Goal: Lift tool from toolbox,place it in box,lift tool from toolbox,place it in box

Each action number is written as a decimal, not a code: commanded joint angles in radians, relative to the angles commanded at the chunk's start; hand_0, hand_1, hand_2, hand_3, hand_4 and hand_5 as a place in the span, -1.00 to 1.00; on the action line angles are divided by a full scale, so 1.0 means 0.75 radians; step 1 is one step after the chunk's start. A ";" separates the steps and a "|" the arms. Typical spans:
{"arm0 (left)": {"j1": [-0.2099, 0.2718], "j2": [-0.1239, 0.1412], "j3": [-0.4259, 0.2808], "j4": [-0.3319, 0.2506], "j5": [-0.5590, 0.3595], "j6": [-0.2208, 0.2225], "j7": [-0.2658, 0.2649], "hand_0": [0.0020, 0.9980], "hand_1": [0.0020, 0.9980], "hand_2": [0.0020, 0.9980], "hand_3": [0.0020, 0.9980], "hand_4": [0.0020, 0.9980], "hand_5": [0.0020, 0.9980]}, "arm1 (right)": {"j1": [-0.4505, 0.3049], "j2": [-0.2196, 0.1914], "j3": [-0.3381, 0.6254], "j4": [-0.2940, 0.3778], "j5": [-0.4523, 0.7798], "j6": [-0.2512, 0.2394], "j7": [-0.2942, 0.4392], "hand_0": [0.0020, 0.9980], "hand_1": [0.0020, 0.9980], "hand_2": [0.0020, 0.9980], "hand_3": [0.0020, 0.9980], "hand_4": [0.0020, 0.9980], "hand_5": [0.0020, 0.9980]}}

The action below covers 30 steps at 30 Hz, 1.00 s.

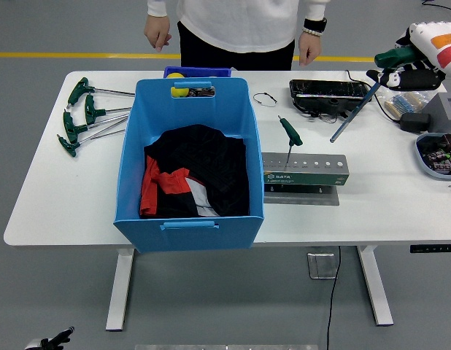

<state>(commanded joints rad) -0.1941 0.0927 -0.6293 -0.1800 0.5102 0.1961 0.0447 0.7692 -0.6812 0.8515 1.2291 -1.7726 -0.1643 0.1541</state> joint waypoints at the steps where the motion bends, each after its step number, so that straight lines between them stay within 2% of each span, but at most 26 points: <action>1: 0.000 0.000 -0.001 0.000 0.001 0.000 0.000 0.72 0.69 0.64 0.22 0.45 0.09 | -0.001 -0.001 0.003 0.004 0.003 -0.001 0.001 -0.94 -1.00 -1.00 -1.00 0.43 0.13; 3: 0.000 0.000 -0.003 0.000 0.004 -0.001 0.001 0.72 0.69 0.64 0.22 0.45 0.10 | -0.007 -0.004 0.014 0.022 0.016 -0.007 0.012 -0.93 -1.00 -1.00 -1.00 0.35 0.10; 15: 0.004 -0.002 -0.012 0.000 0.020 0.001 0.003 0.71 0.69 0.64 0.23 0.45 0.09 | -0.035 -0.012 0.049 0.105 0.048 -0.059 0.084 -0.94 -1.00 -1.00 -1.00 0.30 0.03; 16: 0.004 -0.003 -0.013 0.000 0.022 0.001 0.003 0.71 0.69 0.64 0.23 0.45 0.10 | -0.038 -0.013 0.053 0.114 0.049 -0.066 0.090 -0.96 -1.00 -1.00 -1.00 0.29 -0.08; 21: 0.009 -0.002 -0.016 0.000 0.029 0.000 0.005 0.71 0.69 0.64 0.23 0.45 0.10 | -0.063 -0.015 0.074 0.191 0.046 -0.109 0.119 -0.96 -1.00 -1.00 -1.00 0.29 -0.08; 22: 0.010 -0.002 -0.018 0.000 0.033 0.000 0.006 0.71 0.68 0.64 0.23 0.45 0.10 | -0.068 -0.014 0.075 0.215 0.045 -0.119 0.125 -0.99 -1.00 -1.00 -1.00 0.31 -0.15; 26: 0.016 -0.002 -0.027 0.000 0.050 0.000 0.010 0.71 0.68 0.64 0.23 0.45 0.10 | -0.075 0.007 0.065 0.289 0.047 -0.153 0.143 -0.99 -1.00 -1.00 -1.00 0.31 -0.15; 30: 0.019 -0.003 -0.029 0.000 0.059 -0.001 0.012 0.71 0.68 0.64 0.23 0.45 0.10 | -0.073 0.057 0.035 0.350 0.057 -0.195 0.164 -1.00 -1.00 -1.00 -1.00 0.30 -0.17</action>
<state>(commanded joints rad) -0.1794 0.0904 -0.6511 -0.1800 0.5541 0.1955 0.0538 0.7146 -0.6386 0.8776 1.4913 -1.7299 -0.3107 0.2774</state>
